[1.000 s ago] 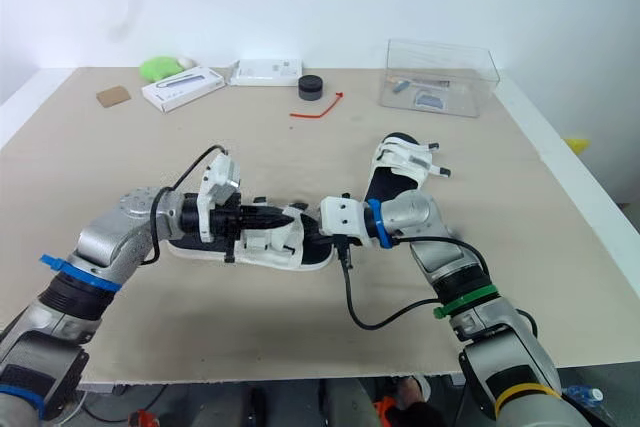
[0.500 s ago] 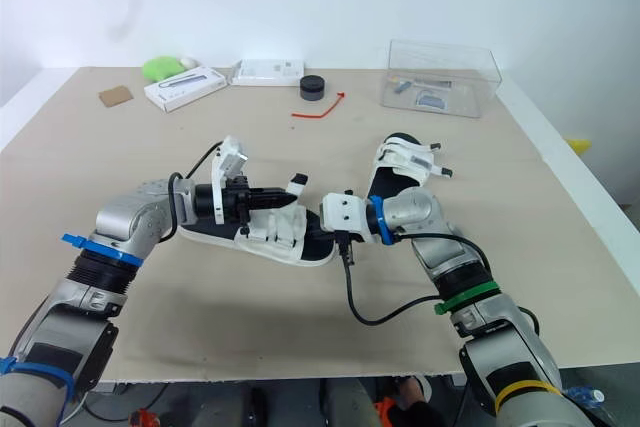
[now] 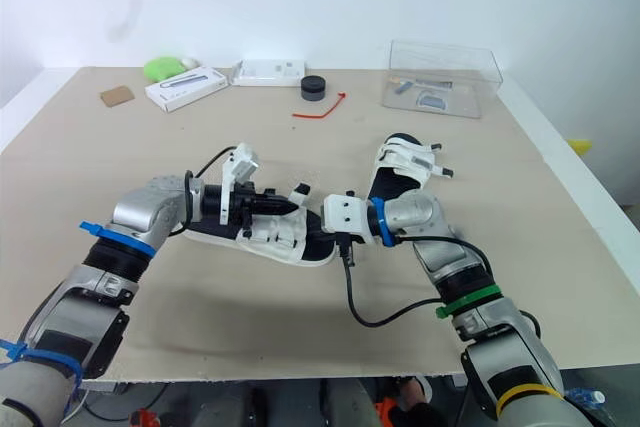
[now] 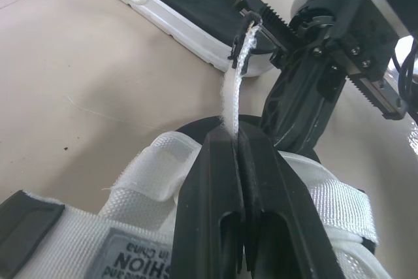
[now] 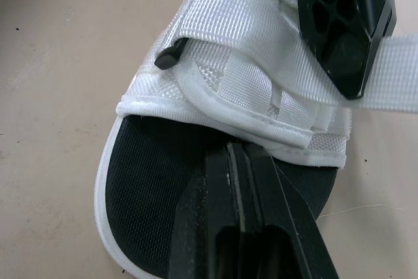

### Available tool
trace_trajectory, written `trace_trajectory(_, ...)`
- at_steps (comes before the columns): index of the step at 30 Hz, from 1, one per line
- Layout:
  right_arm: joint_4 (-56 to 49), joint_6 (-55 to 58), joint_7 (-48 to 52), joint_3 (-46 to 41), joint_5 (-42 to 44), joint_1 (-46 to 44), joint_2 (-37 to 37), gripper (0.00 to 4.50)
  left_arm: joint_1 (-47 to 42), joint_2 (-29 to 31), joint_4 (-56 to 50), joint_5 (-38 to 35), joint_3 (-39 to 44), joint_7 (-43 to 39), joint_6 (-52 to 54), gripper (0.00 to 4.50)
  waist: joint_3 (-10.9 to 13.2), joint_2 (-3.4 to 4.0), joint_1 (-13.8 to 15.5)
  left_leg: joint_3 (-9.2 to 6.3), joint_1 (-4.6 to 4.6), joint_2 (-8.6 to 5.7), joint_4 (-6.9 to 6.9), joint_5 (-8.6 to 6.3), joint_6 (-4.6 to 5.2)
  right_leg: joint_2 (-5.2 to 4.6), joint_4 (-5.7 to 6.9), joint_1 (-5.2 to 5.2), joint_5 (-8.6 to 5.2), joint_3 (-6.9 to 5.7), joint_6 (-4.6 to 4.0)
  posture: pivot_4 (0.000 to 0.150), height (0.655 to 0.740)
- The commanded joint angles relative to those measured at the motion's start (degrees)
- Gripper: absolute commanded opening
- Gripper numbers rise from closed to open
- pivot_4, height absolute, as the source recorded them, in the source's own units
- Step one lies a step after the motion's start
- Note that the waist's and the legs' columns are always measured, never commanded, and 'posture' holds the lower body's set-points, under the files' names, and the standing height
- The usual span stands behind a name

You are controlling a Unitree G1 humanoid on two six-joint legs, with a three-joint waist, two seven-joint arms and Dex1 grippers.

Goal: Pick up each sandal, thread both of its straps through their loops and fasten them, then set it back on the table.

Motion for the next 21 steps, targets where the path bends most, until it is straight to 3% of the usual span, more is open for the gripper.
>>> trace_trajectory(1,0.19,1.15,0.94,1.39,-2.20,1.98,-1.53,0.00,-1.11,0.61,1.22,3.61,0.70,0.43,-5.03,1.15,0.00,0.00,0.00,0.00,0.00,0.00,0.00,0.00,0.00,0.00,0.00,0.00,0.00,0.00,0.00,0.150,0.7400)
trace_trajectory(3,0.07,1.12,0.93,1.35,-2.25,2.09,-1.64,0.00,-1.79,0.39,1.61,3.50,2.42,0.43,-6.09,1.83,0.00,0.00,0.01,-0.03,-0.04,0.00,-0.01,0.00,0.00,0.00,0.00,-0.02,-0.02,-0.03,-0.02,0.150,0.7400)
trace_trajectory(15,0.57,0.81,0.66,1.40,-2.50,1.52,-1.38,0.00,-8.71,-1.20,4.81,4.07,8.15,-1.82,-16.80,1.83,0.01,-0.01,0.01,-0.01,-0.12,0.00,-0.01,-0.06,0.02,-0.02,-0.07,-0.05,-0.02,-0.03,-0.04,0.150,0.7400)
trace_trajectory(21,0.37,1.03,0.47,1.31,-2.45,1.57,-1.36,0.00,-6.76,-2.66,3.91,5.41,4.91,-6.69,-17.00,0.50,0.01,-0.01,0.01,0.01,-0.12,0.00,-0.01,-0.06,0.02,-0.01,-0.07,-0.05,-0.02,-0.02,-0.03,0.150,0.7400)
